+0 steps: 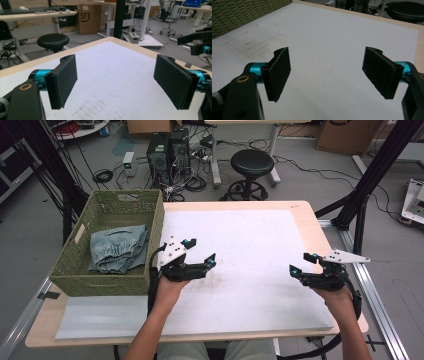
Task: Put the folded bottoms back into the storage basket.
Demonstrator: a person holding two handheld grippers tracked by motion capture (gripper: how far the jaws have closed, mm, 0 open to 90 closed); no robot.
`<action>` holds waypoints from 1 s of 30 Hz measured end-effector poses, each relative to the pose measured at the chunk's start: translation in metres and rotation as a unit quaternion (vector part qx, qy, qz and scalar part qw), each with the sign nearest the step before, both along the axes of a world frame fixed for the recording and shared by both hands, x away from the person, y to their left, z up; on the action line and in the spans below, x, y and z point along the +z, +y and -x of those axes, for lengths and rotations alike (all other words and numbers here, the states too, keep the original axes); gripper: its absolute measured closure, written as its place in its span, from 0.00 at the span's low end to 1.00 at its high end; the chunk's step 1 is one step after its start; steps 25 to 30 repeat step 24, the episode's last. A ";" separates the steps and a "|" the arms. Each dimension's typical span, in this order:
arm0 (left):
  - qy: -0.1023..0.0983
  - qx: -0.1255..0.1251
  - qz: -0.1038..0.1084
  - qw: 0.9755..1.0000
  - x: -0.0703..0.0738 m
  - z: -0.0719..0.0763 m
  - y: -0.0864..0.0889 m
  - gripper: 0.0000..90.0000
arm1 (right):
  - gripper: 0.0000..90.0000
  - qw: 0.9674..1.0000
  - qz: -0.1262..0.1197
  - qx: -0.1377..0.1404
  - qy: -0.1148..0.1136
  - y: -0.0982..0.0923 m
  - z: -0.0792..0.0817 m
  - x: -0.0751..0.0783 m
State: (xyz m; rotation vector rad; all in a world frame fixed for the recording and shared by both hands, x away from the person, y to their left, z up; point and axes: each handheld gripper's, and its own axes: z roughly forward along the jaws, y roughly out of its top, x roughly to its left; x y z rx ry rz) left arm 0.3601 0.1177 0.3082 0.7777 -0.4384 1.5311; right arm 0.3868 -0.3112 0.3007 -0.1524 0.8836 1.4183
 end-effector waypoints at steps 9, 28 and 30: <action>0.016 0.005 -0.003 1.000 0.001 -0.020 -0.006 0.21 | 0.26 1.000 0.000 0.000 -0.001 0.001 -0.001 0.000; 0.018 0.006 -0.002 1.000 0.003 -0.022 -0.007 0.21 | 0.26 1.000 -0.003 0.001 -0.002 -0.002 -0.001 -0.001; 0.018 0.006 -0.002 1.000 0.003 -0.022 -0.007 0.21 | 0.26 1.000 -0.003 0.001 -0.002 -0.002 -0.001 -0.001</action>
